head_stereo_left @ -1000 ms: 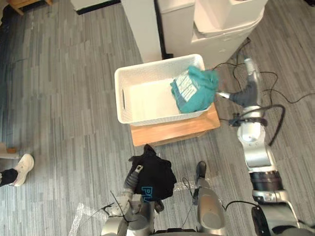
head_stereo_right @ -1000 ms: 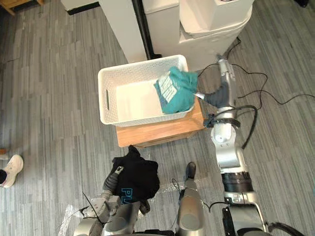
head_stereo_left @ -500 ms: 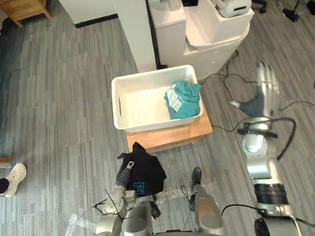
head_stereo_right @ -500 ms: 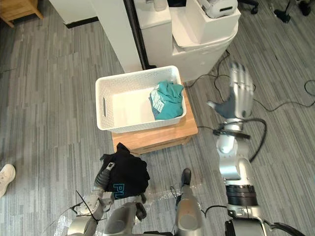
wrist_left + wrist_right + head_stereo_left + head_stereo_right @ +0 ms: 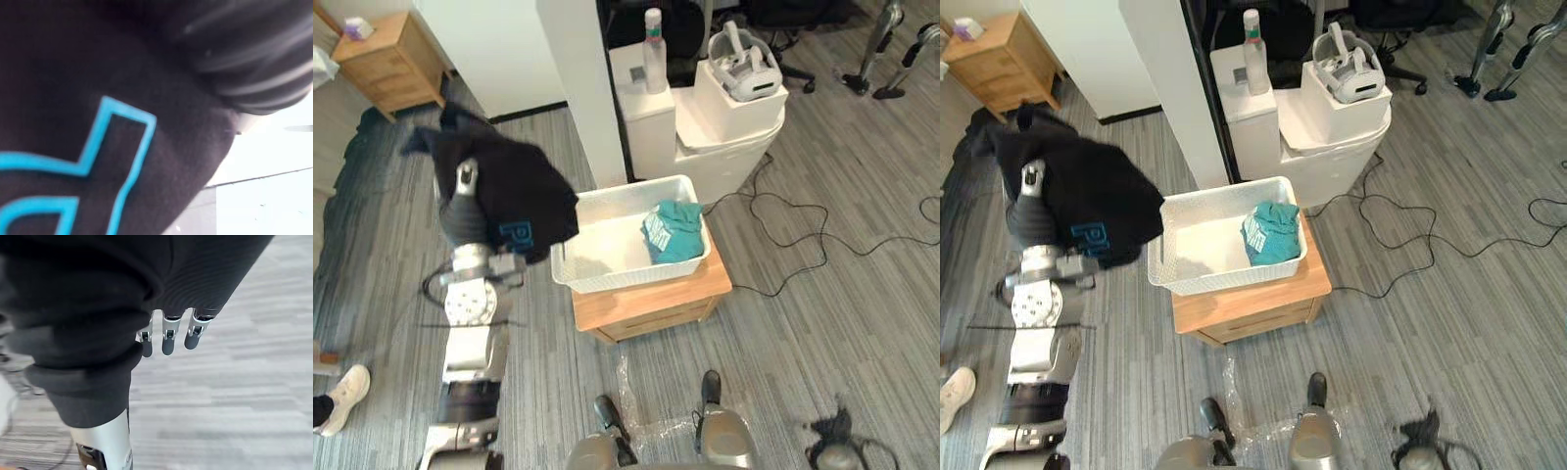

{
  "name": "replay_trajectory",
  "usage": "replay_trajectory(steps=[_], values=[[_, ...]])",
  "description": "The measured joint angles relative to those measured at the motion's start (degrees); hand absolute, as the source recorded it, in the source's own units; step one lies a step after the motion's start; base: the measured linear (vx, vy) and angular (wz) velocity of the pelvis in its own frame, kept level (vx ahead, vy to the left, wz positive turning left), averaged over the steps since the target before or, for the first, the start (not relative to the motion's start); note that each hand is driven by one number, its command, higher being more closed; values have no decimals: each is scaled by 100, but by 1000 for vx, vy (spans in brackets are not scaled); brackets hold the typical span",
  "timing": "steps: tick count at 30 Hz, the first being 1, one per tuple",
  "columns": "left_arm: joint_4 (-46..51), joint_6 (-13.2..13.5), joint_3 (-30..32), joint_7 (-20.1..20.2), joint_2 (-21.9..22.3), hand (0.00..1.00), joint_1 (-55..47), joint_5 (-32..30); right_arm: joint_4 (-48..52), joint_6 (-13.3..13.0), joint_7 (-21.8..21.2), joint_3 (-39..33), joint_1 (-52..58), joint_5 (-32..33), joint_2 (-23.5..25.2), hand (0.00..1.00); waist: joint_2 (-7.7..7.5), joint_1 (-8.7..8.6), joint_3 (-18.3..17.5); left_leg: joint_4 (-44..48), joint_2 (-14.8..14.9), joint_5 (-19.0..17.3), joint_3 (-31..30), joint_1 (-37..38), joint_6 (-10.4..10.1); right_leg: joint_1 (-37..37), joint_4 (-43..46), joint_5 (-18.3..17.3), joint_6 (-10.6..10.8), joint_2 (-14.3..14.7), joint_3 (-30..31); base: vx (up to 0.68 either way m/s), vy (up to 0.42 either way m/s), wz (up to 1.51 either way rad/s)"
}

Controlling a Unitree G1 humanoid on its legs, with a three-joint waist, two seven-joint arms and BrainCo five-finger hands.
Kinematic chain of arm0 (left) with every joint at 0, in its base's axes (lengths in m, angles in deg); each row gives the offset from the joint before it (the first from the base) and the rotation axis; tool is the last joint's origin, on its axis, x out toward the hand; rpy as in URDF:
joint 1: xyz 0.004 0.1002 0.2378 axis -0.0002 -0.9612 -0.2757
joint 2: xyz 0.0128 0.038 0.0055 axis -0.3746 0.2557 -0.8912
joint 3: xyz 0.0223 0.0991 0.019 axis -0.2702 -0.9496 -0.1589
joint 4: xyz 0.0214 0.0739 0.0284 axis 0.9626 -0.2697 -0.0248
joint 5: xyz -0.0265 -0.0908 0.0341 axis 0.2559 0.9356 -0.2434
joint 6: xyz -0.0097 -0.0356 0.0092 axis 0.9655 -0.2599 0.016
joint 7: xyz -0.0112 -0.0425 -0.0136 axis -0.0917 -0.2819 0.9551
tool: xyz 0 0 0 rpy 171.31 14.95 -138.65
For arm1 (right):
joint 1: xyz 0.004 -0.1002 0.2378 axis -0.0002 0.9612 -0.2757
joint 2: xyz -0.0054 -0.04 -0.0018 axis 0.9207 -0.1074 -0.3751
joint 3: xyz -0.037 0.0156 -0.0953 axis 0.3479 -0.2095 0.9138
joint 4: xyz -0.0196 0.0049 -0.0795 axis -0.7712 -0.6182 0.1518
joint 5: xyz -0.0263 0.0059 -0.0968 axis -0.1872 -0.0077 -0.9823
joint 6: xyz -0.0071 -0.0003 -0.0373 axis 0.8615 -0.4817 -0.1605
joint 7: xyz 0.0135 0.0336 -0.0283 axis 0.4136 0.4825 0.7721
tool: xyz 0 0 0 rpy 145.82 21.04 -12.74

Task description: Tidy the bed and pick cloth on bed and put in laundry

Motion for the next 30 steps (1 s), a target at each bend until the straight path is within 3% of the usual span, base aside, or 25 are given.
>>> replay_trajectory(steps=[2,8,16,20,24,27,30], values=[[-108,49,-176,-136,-7,100,363,-54,2,-121,-163,-22,274,-3,108,0,-32,-102,-73,0,4,-16,41,37,-15,23,-28,-8,-12,2,46,53,-10,-9],[-1145,-3,-975,-292,204,100,1001,-321,-4,-125,-190,-242,455,207,374,0,-46,-404,-79,1,-16,-31,154,159,-39,87,-52,25,0,-35,151,32,-2,-9],[-2024,-294,-1456,-282,733,100,1025,-648,3,-133,-50,-279,263,420,510,0,28,-530,52,2,-43,-43,369,168,-42,-285,477,-184,5,-68,412,10,2,-11],[-2124,-291,-1454,-278,778,100,1016,-782,13,-134,-19,-270,-89,443,499,0,115,-537,376,0,-76,-96,624,113,-72,-599,678,-260,22,-74,643,-18,13,-32],[-2836,-386,-1277,-315,778,100,971,-1042,54,-141,139,-203,-230,610,468,0,148,-554,642,-1,-37,-117,1057,-14,-72,-977,846,-269,11,-80,866,13,9,-28],[-3397,-544,-919,-377,764,100,973,-1320,63,-123,257,-144,-227,633,385,0,143,-554,709,0,56,-89,1588,-171,-104,-1265,974,-284,14,-93,904,40,0,-2],[-3768,-668,-427,-541,594,100,976,-1391,253,-142,378,47,-224,642,338,0,106,-522,800,4,63,-65,1672,-214,-130,-1418,1205,-388,-7,-128,892,74,9,3]])
